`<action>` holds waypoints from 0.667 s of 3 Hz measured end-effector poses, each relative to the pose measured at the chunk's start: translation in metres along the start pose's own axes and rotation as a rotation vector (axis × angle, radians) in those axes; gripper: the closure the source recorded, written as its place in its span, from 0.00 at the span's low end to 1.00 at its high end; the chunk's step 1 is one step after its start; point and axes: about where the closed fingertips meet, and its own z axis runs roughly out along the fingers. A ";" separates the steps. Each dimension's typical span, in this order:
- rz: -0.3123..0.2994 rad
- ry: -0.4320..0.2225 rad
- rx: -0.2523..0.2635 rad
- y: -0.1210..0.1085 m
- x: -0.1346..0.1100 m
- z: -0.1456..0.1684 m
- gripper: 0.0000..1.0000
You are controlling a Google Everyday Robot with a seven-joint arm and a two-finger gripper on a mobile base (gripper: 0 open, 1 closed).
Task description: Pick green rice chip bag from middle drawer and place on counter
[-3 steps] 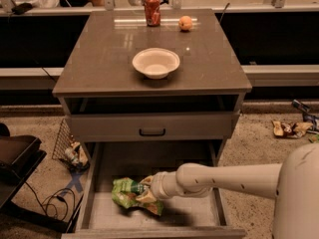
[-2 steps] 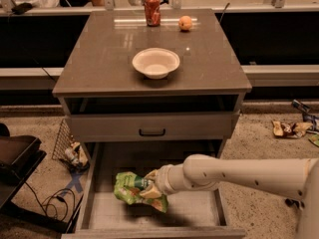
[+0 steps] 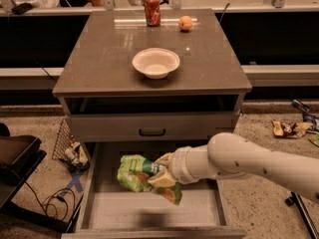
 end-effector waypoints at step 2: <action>-0.037 -0.001 0.083 -0.012 -0.096 -0.093 1.00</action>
Offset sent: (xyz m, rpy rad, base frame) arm 0.0082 -0.0088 0.2048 -0.0226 -0.1183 -0.0772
